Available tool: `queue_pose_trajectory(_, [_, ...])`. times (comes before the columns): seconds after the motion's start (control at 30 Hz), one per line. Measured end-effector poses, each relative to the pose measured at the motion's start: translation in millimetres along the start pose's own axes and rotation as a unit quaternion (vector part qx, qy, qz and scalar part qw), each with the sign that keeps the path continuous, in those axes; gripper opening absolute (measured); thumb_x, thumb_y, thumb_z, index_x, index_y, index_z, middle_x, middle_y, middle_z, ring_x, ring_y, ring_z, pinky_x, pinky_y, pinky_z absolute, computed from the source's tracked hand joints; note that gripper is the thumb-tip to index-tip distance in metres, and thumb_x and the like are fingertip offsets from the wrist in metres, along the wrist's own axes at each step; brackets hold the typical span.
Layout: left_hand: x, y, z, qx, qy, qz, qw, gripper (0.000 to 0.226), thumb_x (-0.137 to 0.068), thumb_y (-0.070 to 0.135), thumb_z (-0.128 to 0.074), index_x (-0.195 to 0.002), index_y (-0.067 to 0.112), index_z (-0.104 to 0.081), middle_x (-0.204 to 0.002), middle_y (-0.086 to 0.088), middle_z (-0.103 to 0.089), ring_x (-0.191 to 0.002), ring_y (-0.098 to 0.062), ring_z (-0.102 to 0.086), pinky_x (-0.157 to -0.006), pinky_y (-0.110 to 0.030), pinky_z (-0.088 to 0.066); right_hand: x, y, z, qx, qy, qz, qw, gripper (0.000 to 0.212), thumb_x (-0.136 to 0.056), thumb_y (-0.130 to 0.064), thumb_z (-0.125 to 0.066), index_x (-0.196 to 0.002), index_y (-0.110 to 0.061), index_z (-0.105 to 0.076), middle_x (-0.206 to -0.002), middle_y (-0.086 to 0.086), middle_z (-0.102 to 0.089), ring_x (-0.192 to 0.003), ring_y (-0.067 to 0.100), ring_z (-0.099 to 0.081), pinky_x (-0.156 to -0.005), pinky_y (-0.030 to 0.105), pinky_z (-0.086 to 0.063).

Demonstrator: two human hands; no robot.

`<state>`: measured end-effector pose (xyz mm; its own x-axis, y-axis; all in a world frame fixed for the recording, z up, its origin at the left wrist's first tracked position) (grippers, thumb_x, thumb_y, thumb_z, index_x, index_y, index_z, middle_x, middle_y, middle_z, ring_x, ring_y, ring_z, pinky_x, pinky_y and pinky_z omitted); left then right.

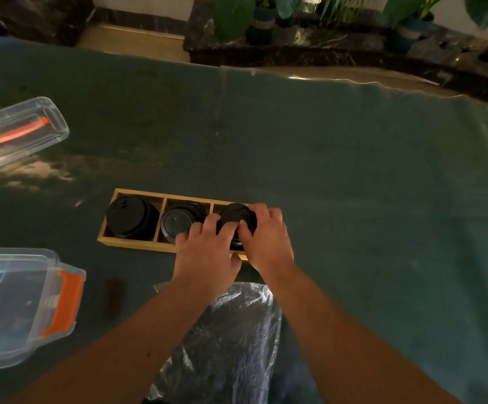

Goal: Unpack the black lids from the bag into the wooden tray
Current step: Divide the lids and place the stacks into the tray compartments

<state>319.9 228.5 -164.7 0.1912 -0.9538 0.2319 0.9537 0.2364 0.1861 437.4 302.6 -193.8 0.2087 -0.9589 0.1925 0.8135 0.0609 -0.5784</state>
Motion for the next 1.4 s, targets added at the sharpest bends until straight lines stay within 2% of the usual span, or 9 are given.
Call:
queue_pose_trajectory(0.23, [-10.5,-6.9,-2.9,-0.010,0.019,-0.030,0.999,0.061,-0.083,0.052,-0.069,-0.139,0.032,-0.056,-0.143,-0.008,-0.055,-0.128,-0.031,-0.059,-0.119,-0.062,-0.035,1.5,-1.4,-4.1,0.009,0.011,0.012,1.000,0.033,-0.100,-0.036,-0.060,-0.129,-0.019,-0.059,-0.124,0.008,-0.061,-0.112,0.032,-0.056,-0.091,0.051,-0.054])
queue_pose_trajectory(0.43, [-19.5,-11.4,3.1,0.006,0.026,-0.047,0.999,0.055,-0.082,0.055,-0.068,-0.130,0.029,-0.062,-0.133,-0.007,-0.057,-0.114,-0.029,-0.066,-0.113,-0.053,-0.038,-0.5,-6.3,-7.6,0.058,0.021,0.033,0.998,0.030,-0.102,-0.038,-0.056,-0.123,-0.016,-0.059,-0.119,0.006,-0.066,-0.108,0.031,-0.057,-0.089,0.049,-0.051])
queue_pose_trajectory(0.67, [-29.3,-20.2,8.8,0.047,-0.032,-0.060,0.997,0.065,-0.081,0.054,-0.070,-0.141,0.033,-0.054,-0.136,-0.004,-0.054,-0.129,-0.030,-0.052,-0.106,-0.055,-0.047,3.5,-10.9,-13.1,0.089,0.053,0.033,0.994,0.028,-0.104,-0.035,-0.050,-0.124,-0.015,-0.056,-0.120,0.007,-0.066,-0.109,0.032,-0.058,-0.091,0.048,-0.050])
queue_pose_trajectory(0.87, [-14.5,-18.3,4.6,0.037,-0.015,-0.057,0.998,0.066,-0.087,0.048,-0.070,-0.148,0.030,-0.051,-0.153,-0.011,-0.051,-0.143,-0.034,-0.046,-0.121,-0.061,-0.035,10.2,-14.0,-0.7,0.070,0.051,0.038,0.996,0.031,-0.105,-0.034,-0.052,-0.130,-0.016,-0.057,-0.126,0.007,-0.063,-0.116,0.031,-0.056,-0.095,0.048,-0.050])
queue_pose_trajectory(1.0, [15.4,-20.3,13.7,0.093,0.056,-0.062,0.992,0.040,-0.084,0.032,-0.077,-0.120,0.016,-0.069,-0.123,-0.012,-0.066,-0.114,-0.036,-0.062,-0.091,-0.051,-0.056,43.5,-23.6,16.7,0.055,0.092,0.164,0.981,0.021,-0.095,-0.023,-0.064,-0.111,-0.009,-0.064,-0.107,0.010,-0.065,-0.097,0.032,-0.057,-0.086,0.045,-0.050])
queue_pose_trajectory(1.07, [41.5,-22.2,15.1,0.128,0.054,-0.081,0.987,0.023,-0.082,0.030,-0.077,-0.098,0.016,-0.070,-0.096,-0.008,-0.070,-0.088,-0.035,-0.068,-0.067,-0.039,-0.052,68.8,-23.5,15.3,0.060,0.036,0.239,0.969,0.019,-0.092,-0.024,-0.062,-0.099,-0.007,-0.066,-0.096,0.011,-0.066,-0.089,0.035,-0.059,-0.081,0.047,-0.050])
queue_pose_trajectory(1.13, [73.0,-25.8,10.1,0.122,0.020,-0.109,0.986,0.018,-0.082,0.038,-0.074,-0.082,0.021,-0.068,-0.082,-0.002,-0.071,-0.075,-0.032,-0.070,-0.060,-0.032,-0.044,90.1,-16.8,10.2,0.091,-0.054,0.264,0.959,0.028,-0.091,-0.032,-0.061,-0.101,-0.007,-0.069,-0.097,0.013,-0.068,-0.094,0.039,-0.062,-0.085,0.049,-0.050])
queue_pose_trajectory(1.33, [165.0,-59.8,-32.5,0.025,-0.209,-0.140,0.968,0.063,-0.082,0.084,-0.036,-0.058,0.029,-0.056,-0.055,0.009,-0.051,-0.055,-0.013,-0.052,-0.050,-0.026,-0.029,116.7,10.0,-16.3,0.227,-0.231,0.175,0.930,0.091,-0.083,-0.073,-0.069,-0.151,-0.016,-0.048,-0.145,0.015,-0.060,-0.133,0.037,-0.052,-0.109,0.047,-0.044])
queue_pose_trajectory(1.4, [181.5,-66.1,-50.7,-0.001,-0.260,-0.117,0.959,0.074,-0.080,0.090,-0.027,-0.072,0.031,-0.071,-0.061,0.013,-0.051,-0.060,-0.007,-0.050,-0.054,-0.026,-0.036,116.7,14.2,-28.0,0.227,-0.255,0.140,0.929,0.100,-0.077,-0.078,-0.071,-0.153,-0.017,-0.044,-0.146,0.013,-0.059,-0.133,0.036,-0.053,-0.105,0.049,-0.048])
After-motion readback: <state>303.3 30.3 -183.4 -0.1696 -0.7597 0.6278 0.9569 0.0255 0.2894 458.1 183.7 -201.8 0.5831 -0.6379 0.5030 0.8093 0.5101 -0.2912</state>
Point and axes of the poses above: each hand's wrist, its own x-axis away from the middle knuckle, its own z-axis out of the back of the hand, y = z × x, the point moved 4 cm from there along -x, towards the middle knuckle
